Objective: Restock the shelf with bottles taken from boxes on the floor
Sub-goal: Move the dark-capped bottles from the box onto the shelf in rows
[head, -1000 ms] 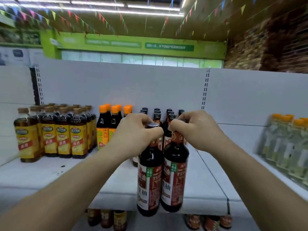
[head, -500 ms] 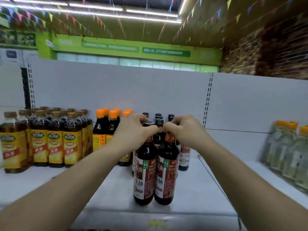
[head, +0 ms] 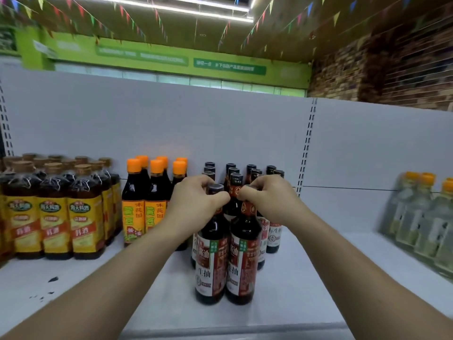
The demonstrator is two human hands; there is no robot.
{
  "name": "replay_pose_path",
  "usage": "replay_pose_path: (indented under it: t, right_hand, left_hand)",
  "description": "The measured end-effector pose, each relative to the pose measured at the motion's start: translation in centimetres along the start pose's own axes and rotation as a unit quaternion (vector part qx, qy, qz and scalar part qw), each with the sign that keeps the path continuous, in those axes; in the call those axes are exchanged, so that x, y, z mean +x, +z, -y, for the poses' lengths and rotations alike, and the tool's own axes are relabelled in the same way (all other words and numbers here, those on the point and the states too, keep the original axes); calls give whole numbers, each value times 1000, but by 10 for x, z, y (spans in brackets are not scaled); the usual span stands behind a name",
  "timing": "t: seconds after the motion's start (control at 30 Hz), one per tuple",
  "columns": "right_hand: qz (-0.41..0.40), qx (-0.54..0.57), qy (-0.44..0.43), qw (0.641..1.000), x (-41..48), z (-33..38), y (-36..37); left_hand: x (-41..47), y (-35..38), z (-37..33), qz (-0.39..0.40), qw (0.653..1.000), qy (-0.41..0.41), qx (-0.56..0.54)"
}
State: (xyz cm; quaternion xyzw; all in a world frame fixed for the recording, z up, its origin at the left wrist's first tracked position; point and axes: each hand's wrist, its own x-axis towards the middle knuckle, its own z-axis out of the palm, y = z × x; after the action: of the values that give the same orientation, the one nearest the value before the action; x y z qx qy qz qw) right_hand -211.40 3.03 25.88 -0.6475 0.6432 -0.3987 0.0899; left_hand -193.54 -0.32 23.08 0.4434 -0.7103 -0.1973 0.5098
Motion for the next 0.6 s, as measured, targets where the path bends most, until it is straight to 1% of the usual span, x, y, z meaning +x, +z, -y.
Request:
replay_pose_path:
  t: [0.17, 0.23, 0.4, 0.53, 0.6]
  right_hand:
    - [33, 76, 24, 996, -2, -10, 6]
    - [43, 85, 24, 995, -5, -16, 9]
    - [-2, 94, 12, 995, -19, -22, 19]
    - [-24, 97, 19, 995, -31, -26, 26]
    - [-42, 110, 29, 993, -41, -31, 30]
  left_hand:
    - [-4, 11, 14, 16, 996, -4, -89]
    - [-6, 13, 17, 13, 993, -6, -115]
    - [-10, 16, 21, 10, 987, -18, -159]
    - [-13, 19, 28, 0, 987, -12, -161]
    - [-14, 19, 31, -17, 991, -4, -133]
